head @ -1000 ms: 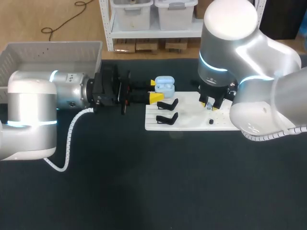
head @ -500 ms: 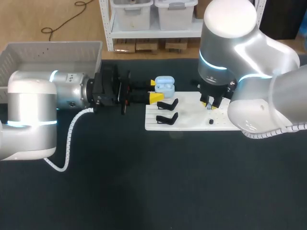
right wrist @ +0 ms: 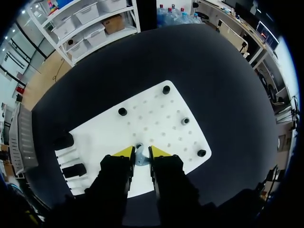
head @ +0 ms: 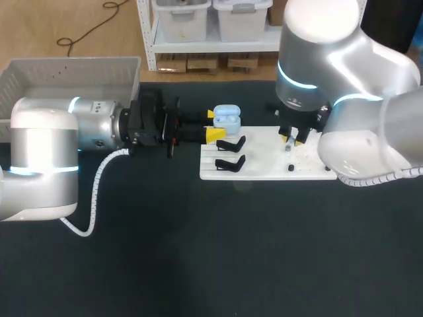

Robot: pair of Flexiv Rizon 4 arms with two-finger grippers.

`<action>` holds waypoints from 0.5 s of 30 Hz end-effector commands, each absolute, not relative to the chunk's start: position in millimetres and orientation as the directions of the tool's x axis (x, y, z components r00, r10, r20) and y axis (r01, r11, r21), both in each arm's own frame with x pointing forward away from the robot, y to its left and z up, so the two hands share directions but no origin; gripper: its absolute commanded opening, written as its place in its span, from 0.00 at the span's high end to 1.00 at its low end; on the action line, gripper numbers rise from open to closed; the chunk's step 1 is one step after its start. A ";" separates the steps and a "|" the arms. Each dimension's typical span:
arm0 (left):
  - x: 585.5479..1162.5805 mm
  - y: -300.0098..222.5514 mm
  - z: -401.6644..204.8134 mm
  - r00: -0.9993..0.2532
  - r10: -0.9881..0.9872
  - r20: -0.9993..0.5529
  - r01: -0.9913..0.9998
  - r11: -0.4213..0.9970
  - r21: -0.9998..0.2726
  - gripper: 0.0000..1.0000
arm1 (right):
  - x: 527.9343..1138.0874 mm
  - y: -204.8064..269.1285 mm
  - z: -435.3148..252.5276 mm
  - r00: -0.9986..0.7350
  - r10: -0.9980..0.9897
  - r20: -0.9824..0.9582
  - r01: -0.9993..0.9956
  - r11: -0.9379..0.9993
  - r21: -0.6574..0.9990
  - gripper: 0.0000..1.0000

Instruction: Pick up each earbud case from the left stands, insert the matching earbuds, close the lid, and place the case in the box.

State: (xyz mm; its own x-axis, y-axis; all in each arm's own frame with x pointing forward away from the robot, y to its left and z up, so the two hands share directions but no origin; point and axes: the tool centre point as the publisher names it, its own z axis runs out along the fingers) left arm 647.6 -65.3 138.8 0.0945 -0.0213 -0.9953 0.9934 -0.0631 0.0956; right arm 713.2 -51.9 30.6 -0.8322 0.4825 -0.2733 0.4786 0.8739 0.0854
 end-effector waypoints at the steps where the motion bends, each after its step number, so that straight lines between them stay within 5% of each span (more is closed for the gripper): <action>1: 647.5 -65.1 137.8 0.097 -0.024 -0.995 0.993 -0.061 0.098 1.00 | 697.4 -60.4 48.8 -0.829 0.480 -0.287 0.471 0.876 0.103 1.00; 15: 647.5 -65.1 137.8 0.097 -0.024 -0.995 0.993 -0.061 0.098 1.00 | 692.1 -77.2 103.0 -0.942 0.296 -0.160 0.274 0.950 0.148 1.00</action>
